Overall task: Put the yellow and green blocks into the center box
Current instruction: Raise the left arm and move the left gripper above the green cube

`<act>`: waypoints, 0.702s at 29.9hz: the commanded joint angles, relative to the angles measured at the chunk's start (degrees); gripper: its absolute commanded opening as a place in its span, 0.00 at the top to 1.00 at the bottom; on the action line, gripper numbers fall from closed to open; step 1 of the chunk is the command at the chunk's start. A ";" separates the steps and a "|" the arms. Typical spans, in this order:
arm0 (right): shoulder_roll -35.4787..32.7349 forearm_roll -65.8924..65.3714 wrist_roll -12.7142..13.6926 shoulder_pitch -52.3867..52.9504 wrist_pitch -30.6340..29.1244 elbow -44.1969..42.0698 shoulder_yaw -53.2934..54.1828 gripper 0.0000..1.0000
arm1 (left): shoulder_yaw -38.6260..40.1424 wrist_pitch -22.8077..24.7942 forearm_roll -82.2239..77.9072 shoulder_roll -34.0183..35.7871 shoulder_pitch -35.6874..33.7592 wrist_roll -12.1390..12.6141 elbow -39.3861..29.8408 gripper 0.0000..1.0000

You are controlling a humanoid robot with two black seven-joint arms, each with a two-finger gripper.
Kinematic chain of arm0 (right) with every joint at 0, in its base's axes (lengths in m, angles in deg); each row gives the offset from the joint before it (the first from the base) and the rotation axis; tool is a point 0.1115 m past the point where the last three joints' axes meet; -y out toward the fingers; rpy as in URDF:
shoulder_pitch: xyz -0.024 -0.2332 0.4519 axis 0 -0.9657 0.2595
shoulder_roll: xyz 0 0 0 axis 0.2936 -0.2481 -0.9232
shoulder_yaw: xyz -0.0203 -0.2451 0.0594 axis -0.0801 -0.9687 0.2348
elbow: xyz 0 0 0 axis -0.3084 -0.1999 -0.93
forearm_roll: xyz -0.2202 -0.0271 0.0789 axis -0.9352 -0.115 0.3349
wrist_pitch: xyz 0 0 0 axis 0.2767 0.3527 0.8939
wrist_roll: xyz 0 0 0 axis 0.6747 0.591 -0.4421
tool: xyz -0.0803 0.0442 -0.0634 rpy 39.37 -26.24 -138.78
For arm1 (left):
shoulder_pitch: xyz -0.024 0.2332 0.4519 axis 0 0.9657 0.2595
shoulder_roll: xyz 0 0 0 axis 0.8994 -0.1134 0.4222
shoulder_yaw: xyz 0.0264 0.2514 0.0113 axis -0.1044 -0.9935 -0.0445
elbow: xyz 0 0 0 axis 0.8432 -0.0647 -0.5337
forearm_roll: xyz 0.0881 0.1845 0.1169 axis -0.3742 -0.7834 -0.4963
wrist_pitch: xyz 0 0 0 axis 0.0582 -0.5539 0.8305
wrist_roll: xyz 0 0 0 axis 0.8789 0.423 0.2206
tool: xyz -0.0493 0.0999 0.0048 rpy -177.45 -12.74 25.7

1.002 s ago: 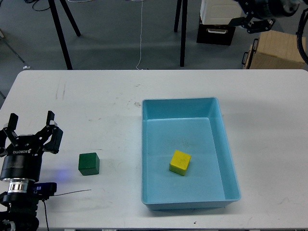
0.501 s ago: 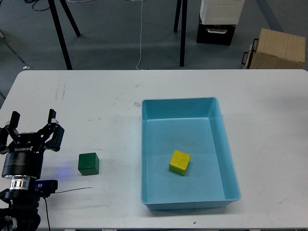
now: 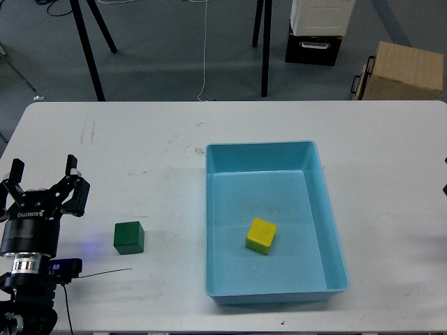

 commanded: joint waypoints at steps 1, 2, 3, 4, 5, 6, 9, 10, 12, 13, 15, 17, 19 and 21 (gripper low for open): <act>0.09 -0.25 0.01 -1.18 0.01 0.54 0.31 0.00 | 0.29 0.00 0.09 0.18 -0.08 -0.16 -0.90 0.00; -0.26 -0.25 0.01 -1.18 0.01 0.54 0.49 0.00 | 0.38 0.00 0.35 -0.08 -0.16 -0.16 -0.90 0.00; -0.44 -0.25 0.01 -1.18 0.01 0.54 0.49 0.00 | 0.55 0.00 0.53 -0.26 -0.25 -0.16 -0.90 0.00; -0.96 -0.25 -0.07 -1.18 0.01 0.54 0.49 0.00 | 0.47 0.00 0.62 -0.35 -0.43 -0.16 -0.81 0.00; -1.58 -0.25 0.01 -1.27 0.01 0.63 0.32 0.00 | 0.55 0.00 0.62 -0.52 -0.78 -0.34 -0.81 0.00; -2.19 -0.25 0.01 -1.27 0.01 0.63 0.05 0.00 | 0.55 0.00 0.62 -1.05 -1.04 -0.86 -0.81 0.00; -4.21 -0.34 0.01 -1.71 0.01 0.63 -0.48 0.00 | 1.51 0.00 0.27 -2.11 -1.74 -4.02 -0.73 0.00; -5.27 -0.34 0.01 -2.06 0.01 0.63 -0.56 0.00 | 2.48 0.00 0.09 -1.93 -2.27 -4.72 -0.46 0.00; -7.29 -0.42 -0.07 -2.50 0.01 0.54 -0.65 0.00 | 4.93 0.00 -0.43 -2.02 -3.58 -5.26 0.59 0.00; -7.91 -0.51 -0.07 -2.67 0.01 0.54 -0.74 0.00 | 5.99 0.00 -0.79 -2.02 -4.11 -4.74 1.81 0.00; -8.53 -0.51 -0.07 -2.85 0.01 0.36 -1.35 0.00 | 7.05 0.00 -2.89 -0.71 -5.61 -3.60 4.19 0.00; -8.62 -0.60 -0.16 -2.68 0.01 0.28 -1.53 0.00 | 7.58 0.00 -4.83 1.66 -6.93 -2.97 4.55 0.00; -8.53 -0.60 -0.16 -2.24 0.01 0.28 -1.53 0.00 | 8.72 0.00 -4.74 3.68 -7.11 -3.06 3.59 0.00; -8.53 -0.60 -0.16 -1.80 0.01 0.19 -1.53 0.00 | 10.56 0.00 -4.74 6.75 -7.11 -3.24 2.01 0.00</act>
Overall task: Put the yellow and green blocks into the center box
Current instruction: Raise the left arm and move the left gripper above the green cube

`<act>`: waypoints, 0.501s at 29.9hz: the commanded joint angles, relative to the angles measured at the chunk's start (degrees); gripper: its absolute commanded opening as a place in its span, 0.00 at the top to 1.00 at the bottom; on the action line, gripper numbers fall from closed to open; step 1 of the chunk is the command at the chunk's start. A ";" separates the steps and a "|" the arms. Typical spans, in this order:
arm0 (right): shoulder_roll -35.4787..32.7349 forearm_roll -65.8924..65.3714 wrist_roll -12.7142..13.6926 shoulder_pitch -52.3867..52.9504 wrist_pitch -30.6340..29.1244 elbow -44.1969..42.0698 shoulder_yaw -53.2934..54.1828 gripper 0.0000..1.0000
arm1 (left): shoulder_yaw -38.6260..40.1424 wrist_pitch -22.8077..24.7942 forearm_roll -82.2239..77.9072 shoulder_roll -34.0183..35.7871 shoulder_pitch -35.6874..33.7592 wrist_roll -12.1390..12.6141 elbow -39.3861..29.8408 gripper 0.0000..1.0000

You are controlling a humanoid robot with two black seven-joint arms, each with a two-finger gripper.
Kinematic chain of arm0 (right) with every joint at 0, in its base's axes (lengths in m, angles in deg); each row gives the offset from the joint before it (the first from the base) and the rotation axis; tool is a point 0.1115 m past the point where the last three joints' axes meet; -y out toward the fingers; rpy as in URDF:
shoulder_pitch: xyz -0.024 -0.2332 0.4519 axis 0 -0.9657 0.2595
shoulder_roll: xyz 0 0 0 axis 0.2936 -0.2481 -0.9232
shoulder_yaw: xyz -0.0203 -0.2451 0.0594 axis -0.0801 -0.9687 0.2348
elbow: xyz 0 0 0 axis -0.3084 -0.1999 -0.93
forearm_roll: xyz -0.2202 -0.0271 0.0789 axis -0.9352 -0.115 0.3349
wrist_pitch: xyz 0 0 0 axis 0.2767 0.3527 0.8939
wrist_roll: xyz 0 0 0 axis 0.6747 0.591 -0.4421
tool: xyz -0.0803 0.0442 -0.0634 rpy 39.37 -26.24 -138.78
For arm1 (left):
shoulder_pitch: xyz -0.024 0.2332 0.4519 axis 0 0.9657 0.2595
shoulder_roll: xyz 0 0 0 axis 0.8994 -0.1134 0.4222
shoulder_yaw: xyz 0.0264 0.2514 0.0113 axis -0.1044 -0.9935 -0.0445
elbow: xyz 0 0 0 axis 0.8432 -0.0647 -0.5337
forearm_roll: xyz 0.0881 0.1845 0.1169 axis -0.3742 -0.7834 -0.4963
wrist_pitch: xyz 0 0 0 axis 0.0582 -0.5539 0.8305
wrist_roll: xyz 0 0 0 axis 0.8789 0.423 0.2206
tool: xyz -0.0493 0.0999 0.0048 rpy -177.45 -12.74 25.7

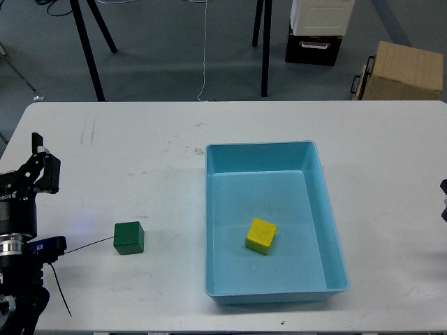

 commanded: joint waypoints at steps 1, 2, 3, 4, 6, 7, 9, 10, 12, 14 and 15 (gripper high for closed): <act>-0.01 -0.09 -0.01 0.99 0.00 -0.19 0.06 0.00 | 2.39 0.00 -0.31 6.03 -0.35 -0.19 -2.37 0.00; -0.09 -0.09 -0.01 1.34 0.00 -0.19 0.15 0.00 | 2.30 0.00 -0.31 8.57 -0.61 -0.45 -2.73 0.00; -0.01 -0.18 -0.01 1.52 0.00 -0.28 0.41 0.00 | 2.13 0.00 -0.57 11.64 -1.14 -1.15 -2.91 0.00; -0.01 -0.18 -0.01 1.52 0.00 -0.28 0.50 0.00 | 1.95 0.00 -0.75 14.54 -1.58 -1.77 -3.08 0.00; 0.26 -0.62 0.07 1.61 0.00 -0.28 0.85 0.00 | 0.29 0.00 -0.75 21.48 -2.54 -2.91 -4.13 0.00; 0.52 -0.80 -0.01 1.61 0.00 -0.28 0.94 0.00 | -1.29 0.00 -0.84 25.52 -3.24 -3.18 -4.49 0.00; 0.70 -0.97 -0.01 1.52 0.00 -0.11 0.94 0.00 | -5.15 0.00 -1.19 32.99 -6.05 -3.18 -4.49 0.00; 0.79 -0.97 -0.01 1.52 0.00 -0.10 0.94 0.00 | -7.26 0.00 -1.89 36.07 -7.80 -3.18 -4.49 0.00; 1.05 -1.06 0.07 1.17 0.00 -0.10 0.94 0.00 | -12.53 0.00 -4.43 41.36 -12.98 -3.18 -4.40 0.00; 1.92 -1.15 -0.01 0.99 0.00 -0.10 0.94 0.00 | -18.15 0.00 -8.11 45.84 -19.30 -3.18 -4.05 0.00; 2.62 -1.15 -0.01 0.90 0.00 -0.10 0.94 0.00 | -21.57 0.00 -10.66 47.86 -23.08 -3.18 -3.96 0.00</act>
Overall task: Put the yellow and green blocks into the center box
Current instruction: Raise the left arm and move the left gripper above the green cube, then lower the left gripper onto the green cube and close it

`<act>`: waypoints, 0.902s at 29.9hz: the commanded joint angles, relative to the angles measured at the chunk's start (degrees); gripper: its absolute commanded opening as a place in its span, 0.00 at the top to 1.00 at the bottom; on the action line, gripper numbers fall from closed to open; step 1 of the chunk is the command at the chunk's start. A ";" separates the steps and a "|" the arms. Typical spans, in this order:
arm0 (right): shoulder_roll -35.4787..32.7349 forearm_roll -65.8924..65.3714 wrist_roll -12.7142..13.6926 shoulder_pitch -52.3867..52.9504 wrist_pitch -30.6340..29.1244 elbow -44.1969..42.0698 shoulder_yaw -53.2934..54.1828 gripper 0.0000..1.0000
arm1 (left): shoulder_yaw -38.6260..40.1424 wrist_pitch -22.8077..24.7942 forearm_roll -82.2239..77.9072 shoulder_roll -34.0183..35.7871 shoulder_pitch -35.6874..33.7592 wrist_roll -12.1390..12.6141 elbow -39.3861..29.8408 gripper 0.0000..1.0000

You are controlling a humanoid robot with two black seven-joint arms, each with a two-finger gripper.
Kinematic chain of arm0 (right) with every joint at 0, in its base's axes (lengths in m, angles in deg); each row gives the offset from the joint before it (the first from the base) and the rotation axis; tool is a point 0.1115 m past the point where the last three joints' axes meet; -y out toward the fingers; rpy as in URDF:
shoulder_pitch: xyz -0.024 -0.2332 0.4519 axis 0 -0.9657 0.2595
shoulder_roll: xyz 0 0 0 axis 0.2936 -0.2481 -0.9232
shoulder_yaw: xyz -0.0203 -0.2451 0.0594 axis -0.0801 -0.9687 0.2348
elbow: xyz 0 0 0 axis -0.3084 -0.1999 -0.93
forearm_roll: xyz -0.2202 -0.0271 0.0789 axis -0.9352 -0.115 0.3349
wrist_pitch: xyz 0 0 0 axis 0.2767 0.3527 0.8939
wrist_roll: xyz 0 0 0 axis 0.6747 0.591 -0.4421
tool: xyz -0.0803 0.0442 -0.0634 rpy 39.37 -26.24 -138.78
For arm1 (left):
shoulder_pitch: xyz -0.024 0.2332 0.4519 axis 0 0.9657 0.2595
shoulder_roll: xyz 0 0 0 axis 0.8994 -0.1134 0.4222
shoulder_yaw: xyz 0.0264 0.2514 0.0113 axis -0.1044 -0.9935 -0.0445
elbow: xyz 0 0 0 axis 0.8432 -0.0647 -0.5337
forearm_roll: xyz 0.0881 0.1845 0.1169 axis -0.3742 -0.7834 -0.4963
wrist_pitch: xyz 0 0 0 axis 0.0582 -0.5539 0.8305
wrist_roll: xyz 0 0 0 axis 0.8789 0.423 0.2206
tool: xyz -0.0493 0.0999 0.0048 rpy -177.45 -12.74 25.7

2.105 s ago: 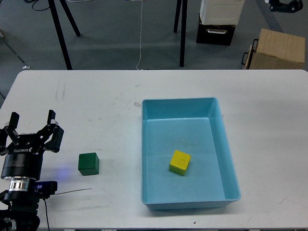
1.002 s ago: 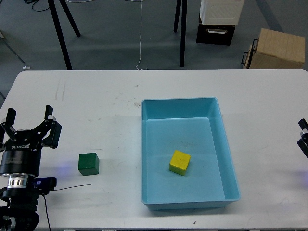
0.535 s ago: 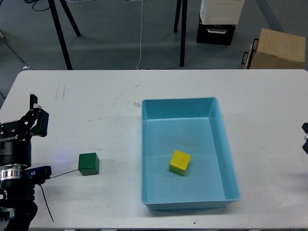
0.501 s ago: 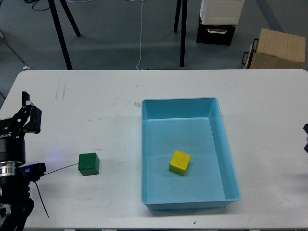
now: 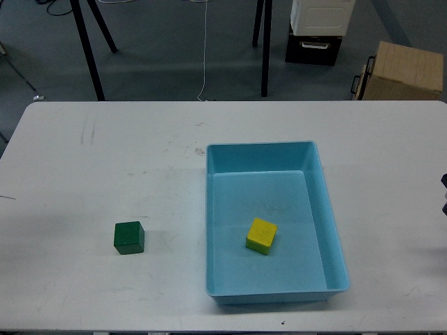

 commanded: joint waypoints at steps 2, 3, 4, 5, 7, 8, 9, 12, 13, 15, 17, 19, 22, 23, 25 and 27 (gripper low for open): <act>2.06 -0.06 -0.01 -0.38 0.00 0.09 0.08 0.00 | -15.56 0.00 -9.79 8.92 -17.41 -0.02 1.06 0.00; 2.23 -0.06 -0.01 -0.38 0.00 0.09 0.08 0.00 | -20.12 0.00 -11.29 9.10 -22.50 0.07 2.19 0.00; 2.32 -0.06 -0.01 -0.47 0.00 0.18 -0.18 0.00 | -25.99 0.00 -12.09 9.10 -28.29 0.07 3.68 0.00; 2.58 -0.15 -0.01 -0.65 0.00 0.35 -0.71 0.00 | -31.71 0.00 -12.27 8.93 -33.83 0.07 5.09 0.00; 3.63 -0.84 -0.01 -1.08 0.00 0.70 -1.15 0.00 | -44.26 0.00 -12.62 7.53 -45.77 0.24 7.55 0.00; 4.25 -1.28 -0.01 -1.44 0.00 0.79 -1.15 0.00 | -50.60 0.00 -12.88 6.13 -51.93 0.42 8.52 0.00; 4.95 -1.55 -0.01 -1.79 0.00 0.88 -1.15 0.00 | -58.06 0.00 -13.32 4.29 -58.43 0.59 9.40 0.00; 5.66 -1.64 -0.01 -2.23 0.00 1.14 -1.15 0.00 | -75.57 0.00 -17.00 -1.16 -74.18 0.95 10.64 0.00; 5.66 -1.64 -0.01 -2.40 0.00 1.23 -1.15 0.00 | -81.10 0.00 -19.54 -3.44 -78.84 0.95 10.64 0.00; 5.75 -1.64 -0.01 -2.58 0.00 1.23 -1.15 0.00 | -89.73 0.00 -24.81 -8.02 -86.14 1.21 10.29 0.00; 5.75 -1.64 -0.01 -2.67 0.00 1.23 -0.89 0.00 | -98.34 0.00 -31.13 -12.24 -92.21 1.21 9.68 0.00; 5.75 -1.64 -0.01 -2.67 0.00 1.23 -0.62 0.00 | -106.17 0.00 -37.20 -16.11 -97.06 1.21 8.28 0.00; 5.75 -1.64 -0.01 -2.67 0.00 1.14 -0.45 0.00 | -115.94 0.00 -43.55 -21.47 -102.08 1.30 4.50 0.00; 5.75 -1.64 -0.01 -2.67 0.00 1.06 -0.45 0.00 | -118.31 0.00 -44.60 -22.36 -102.78 1.30 3.53 0.00; 5.75 -1.64 -0.01 -2.67 0.00 1.06 -0.36 0.00 | -122.63 0.00 -46.98 -23.94 -103.32 1.47 2.65 0.00; 5.75 -1.64 -0.01 -2.67 0.00 0.97 -0.36 0.00 | -125.71 0.00 -49.87 -25.00 -103.23 3.05 2.64 0.00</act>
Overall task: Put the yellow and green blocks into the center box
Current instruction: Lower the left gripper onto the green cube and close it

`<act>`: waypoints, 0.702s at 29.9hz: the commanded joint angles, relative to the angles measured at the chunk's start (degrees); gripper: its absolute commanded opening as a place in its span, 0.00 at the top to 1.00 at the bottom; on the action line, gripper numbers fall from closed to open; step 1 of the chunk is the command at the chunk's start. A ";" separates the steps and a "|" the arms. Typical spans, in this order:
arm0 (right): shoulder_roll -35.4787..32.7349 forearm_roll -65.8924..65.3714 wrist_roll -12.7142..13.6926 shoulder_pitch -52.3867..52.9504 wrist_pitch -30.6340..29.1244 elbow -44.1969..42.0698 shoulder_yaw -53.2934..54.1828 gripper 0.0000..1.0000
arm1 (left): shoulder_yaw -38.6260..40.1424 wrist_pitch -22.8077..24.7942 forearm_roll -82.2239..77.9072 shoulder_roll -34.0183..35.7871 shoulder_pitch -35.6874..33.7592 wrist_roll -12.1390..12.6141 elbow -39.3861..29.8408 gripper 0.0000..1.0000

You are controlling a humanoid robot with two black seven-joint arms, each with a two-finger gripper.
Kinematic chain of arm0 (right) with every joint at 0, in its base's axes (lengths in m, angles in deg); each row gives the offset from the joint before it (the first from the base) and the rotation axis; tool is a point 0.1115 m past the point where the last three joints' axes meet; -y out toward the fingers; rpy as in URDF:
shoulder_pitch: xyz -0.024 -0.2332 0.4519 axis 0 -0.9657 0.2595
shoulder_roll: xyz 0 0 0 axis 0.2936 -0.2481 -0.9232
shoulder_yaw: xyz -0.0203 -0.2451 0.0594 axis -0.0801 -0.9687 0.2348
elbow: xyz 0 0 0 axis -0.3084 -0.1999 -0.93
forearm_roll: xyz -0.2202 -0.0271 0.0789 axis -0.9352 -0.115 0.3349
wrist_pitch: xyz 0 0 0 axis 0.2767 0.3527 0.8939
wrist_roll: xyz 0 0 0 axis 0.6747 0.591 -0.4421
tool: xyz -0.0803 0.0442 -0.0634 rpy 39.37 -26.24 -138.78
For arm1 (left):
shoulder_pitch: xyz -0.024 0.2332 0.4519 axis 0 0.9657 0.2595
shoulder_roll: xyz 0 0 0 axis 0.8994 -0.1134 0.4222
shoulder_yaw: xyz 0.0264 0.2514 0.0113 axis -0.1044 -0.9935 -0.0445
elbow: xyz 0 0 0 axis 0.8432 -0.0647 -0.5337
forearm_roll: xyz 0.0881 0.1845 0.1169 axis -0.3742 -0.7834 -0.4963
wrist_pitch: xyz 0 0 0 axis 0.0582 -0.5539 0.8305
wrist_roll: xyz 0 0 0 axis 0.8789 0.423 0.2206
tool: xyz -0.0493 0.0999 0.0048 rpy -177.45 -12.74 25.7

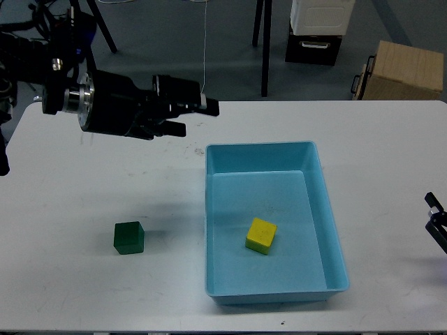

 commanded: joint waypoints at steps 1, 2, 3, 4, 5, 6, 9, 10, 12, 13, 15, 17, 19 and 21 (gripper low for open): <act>0.00 0.00 0.00 0.00 0.00 -0.20 0.03 0.00 | -6.47 0.00 -5.33 -2.30 -0.29 2.53 -0.62 0.00; 0.00 0.00 0.00 0.00 0.00 -0.28 0.03 0.00 | -7.18 0.00 -5.95 -2.39 -0.02 3.06 -0.62 0.00; 0.00 0.00 0.00 0.00 0.00 -0.28 -0.06 0.00 | -7.71 0.00 -6.05 -2.48 0.24 3.24 -0.62 0.00; 0.00 0.00 0.00 0.00 0.00 -0.37 -0.06 0.00 | -8.15 0.00 -6.13 -2.48 0.50 3.41 -0.62 0.00; 0.00 0.00 0.00 0.00 0.00 -0.37 -0.06 0.00 | -8.59 0.00 -6.13 -2.57 1.11 3.41 -0.53 0.00; 0.00 0.00 0.00 0.00 0.00 -0.46 -0.06 0.00 | -8.85 0.00 -6.22 -2.57 2.43 3.50 0.17 0.00; 0.09 0.00 0.00 0.00 0.00 -0.46 -0.06 0.00 | -8.68 0.00 -6.22 -2.66 6.12 3.77 2.98 0.00; 0.09 0.00 0.00 0.00 0.00 -0.46 -0.06 0.00 | -8.68 0.00 -6.22 -3.00 6.91 3.85 3.86 0.00; 0.09 0.00 0.00 0.00 0.00 -0.55 0.03 0.00 | -8.77 0.00 -6.22 -3.97 8.15 3.77 4.57 0.00; 0.09 0.00 0.00 0.00 0.00 -0.64 -0.06 0.00 | -8.68 0.00 -6.22 -4.15 8.85 3.77 4.92 0.00; 0.09 0.00 0.00 0.00 0.00 -0.64 -0.06 0.00 | -8.59 0.00 -6.22 -4.33 9.99 3.85 5.71 0.00; 0.09 0.00 0.00 0.00 0.00 -0.64 -0.06 0.00 | -8.50 0.00 -6.22 -4.94 11.13 3.85 6.85 0.00; 0.09 0.00 0.00 0.00 0.00 -0.72 -0.06 0.00 | -8.33 0.00 -6.22 -5.38 12.63 3.85 8.69 0.00; 0.09 0.00 0.00 0.00 0.00 -0.72 -0.06 0.00 | -8.15 0.00 -6.22 -5.64 13.95 3.85 10.28 0.00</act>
